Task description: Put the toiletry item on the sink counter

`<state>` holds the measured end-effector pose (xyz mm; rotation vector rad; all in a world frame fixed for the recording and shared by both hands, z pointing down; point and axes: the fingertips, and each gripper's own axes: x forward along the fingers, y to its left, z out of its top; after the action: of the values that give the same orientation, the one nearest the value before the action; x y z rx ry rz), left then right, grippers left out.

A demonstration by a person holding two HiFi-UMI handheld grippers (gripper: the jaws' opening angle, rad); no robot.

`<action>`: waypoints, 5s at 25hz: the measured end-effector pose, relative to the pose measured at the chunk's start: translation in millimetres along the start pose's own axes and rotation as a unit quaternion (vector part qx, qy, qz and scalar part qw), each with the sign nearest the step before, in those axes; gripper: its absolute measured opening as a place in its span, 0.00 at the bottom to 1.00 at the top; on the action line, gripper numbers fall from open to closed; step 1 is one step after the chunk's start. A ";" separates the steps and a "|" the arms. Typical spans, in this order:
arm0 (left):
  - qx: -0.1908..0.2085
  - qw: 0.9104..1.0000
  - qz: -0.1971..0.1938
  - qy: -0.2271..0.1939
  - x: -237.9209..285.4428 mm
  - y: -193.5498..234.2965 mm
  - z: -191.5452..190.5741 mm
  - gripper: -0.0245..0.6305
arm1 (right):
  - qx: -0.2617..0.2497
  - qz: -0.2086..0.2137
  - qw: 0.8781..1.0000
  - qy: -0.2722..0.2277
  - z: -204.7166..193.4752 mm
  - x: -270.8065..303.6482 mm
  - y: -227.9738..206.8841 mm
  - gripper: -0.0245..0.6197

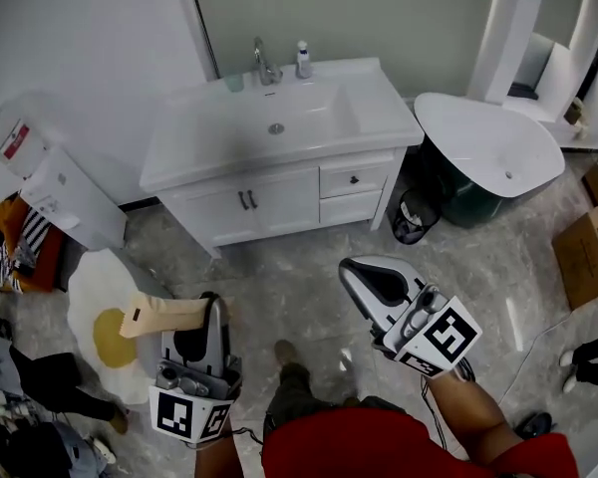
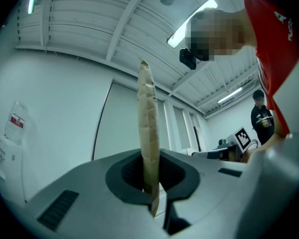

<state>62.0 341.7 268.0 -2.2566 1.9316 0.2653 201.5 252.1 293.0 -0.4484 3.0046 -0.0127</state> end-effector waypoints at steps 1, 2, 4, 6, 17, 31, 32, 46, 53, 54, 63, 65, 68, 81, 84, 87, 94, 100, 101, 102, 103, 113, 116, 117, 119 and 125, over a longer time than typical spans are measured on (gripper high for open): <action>0.004 1.000 -0.001 -0.002 11.7 15.8 -1.2 0.09 | 0.000 0.000 1.000 0.001 -1.2 15.9 -8.7 0.08; 0.009 1.000 -0.002 -0.004 24.3 31.9 -1.7 0.09 | -0.001 0.000 1.000 0.002 -1.3 32.7 -17.7 0.08; 0.020 1.000 -0.008 -0.006 49.5 64.3 -2.6 0.09 | -0.002 -0.002 1.000 0.000 -0.2 68.1 -35.4 0.08; 0.026 0.999 -0.018 -0.004 72.8 95.6 -7.0 0.09 | -0.001 -0.007 1.000 -0.003 -0.1 103.2 -52.7 0.08; -0.016 0.998 -0.060 -0.006 160.7 230.2 -45.6 0.09 | -0.006 -0.037 0.999 0.004 -21.0 242.6 -112.5 0.08; -0.029 0.998 -0.053 0.000 256.7 299.9 -77.6 0.09 | 0.000 -0.016 1.000 0.008 -39.1 330.1 -203.9 0.08; -0.029 0.998 -0.049 0.002 267.0 305.6 -80.8 0.09 | 0.003 -0.014 1.000 0.008 -39.4 336.5 -215.0 0.08; -0.011 1.000 -0.001 -0.008 410.6 372.6 -102.8 0.09 | 0.009 0.041 0.999 0.020 -48.5 402.3 -337.9 0.08; -0.004 1.000 0.004 -0.008 498.0 425.7 -126.4 0.09 | 0.030 0.033 0.998 0.035 -61.8 424.9 -384.6 0.08; -0.006 1.000 0.004 -0.009 508.4 433.3 -130.6 0.09 | 0.031 0.030 0.998 0.037 -63.3 427.3 -387.1 0.08; -0.012 0.999 -0.038 0.022 587.5 478.7 -179.3 0.09 | 0.027 -0.020 0.999 0.041 -79.3 482.3 -418.3 0.08; -0.016 0.998 -0.045 0.029 602.6 488.6 -191.7 0.09 | 0.026 -0.028 0.998 0.040 -84.4 500.6 -427.0 0.08; -0.016 0.997 -0.056 0.042 624.5 500.6 -213.0 0.09 | 0.030 -0.037 0.998 0.042 -89.3 521.7 -434.2 0.08; -0.001 0.988 -0.101 0.113 693.5 517.9 -300.8 0.09 | 0.021 -0.118 0.989 0.082 -116.7 590.5 -461.0 0.08; 0.000 0.986 -0.104 0.127 698.5 522.1 -313.2 0.09 | 0.019 -0.124 0.988 0.089 -121.4 608.4 -468.7 0.08; 0.000 0.984 -0.110 0.139 705.2 526.5 -323.6 0.09 | 0.020 -0.121 0.988 0.096 -126.9 619.0 -467.4 0.08; 0.000 0.977 -0.122 0.173 712.7 525.7 -353.7 0.09 | 0.020 -0.121 0.986 0.109 -136.2 623.6 -463.5 0.08; 0.005 0.975 -0.128 0.180 711.2 524.6 -361.0 0.09 | 0.023 -0.118 0.987 0.109 -136.1 624.6 -460.8 0.08; 0.007 0.975 -0.131 0.180 711.3 523.4 -361.6 0.09 | 0.024 -0.117 0.987 0.110 -137.0 624.8 -460.1 0.08; 0.007 0.974 -0.134 0.180 711.3 522.4 -362.0 0.09 | 0.024 -0.115 0.987 0.110 -137.6 625.0 -459.2 0.08; 0.006 0.974 -0.136 0.180 711.2 521.7 -362.1 0.10 | 0.025 -0.113 0.988 0.106 -136.1 626.1 -458.3 0.08; -0.010 0.974 -0.150 0.170 702.1 519.2 -353.5 0.38 | 0.028 -0.108 0.988 0.107 -135.3 620.9 -457.9 0.08; -0.001 0.978 -0.142 0.154 693.6 522.0 -339.2 0.43 | 0.028 -0.105 0.988 0.105 -134.3 616.9 -456.9 0.08; 0.000 0.980 -0.136 0.147 690.6 524.4 -333.5 0.44 | 0.028 -0.104 0.989 0.105 -134.4 615.6 -456.8 0.08; -0.004 0.984 -0.122 0.132 684.0 529.4 -320.5 0.45 | 0.029 -0.103 0.989 0.105 -134.6 612.8 -456.4 0.08; -0.043 0.991 -0.100 0.073 652.5 529.0 -275.9 0.46 | 0.032 -0.102 0.989 0.098 -131.5 603.7 -453.0 0.08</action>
<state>-353.9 -430.7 378.8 -2.5695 1.7725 0.1636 -254.7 -358.1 373.4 -0.7882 3.1215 -0.1792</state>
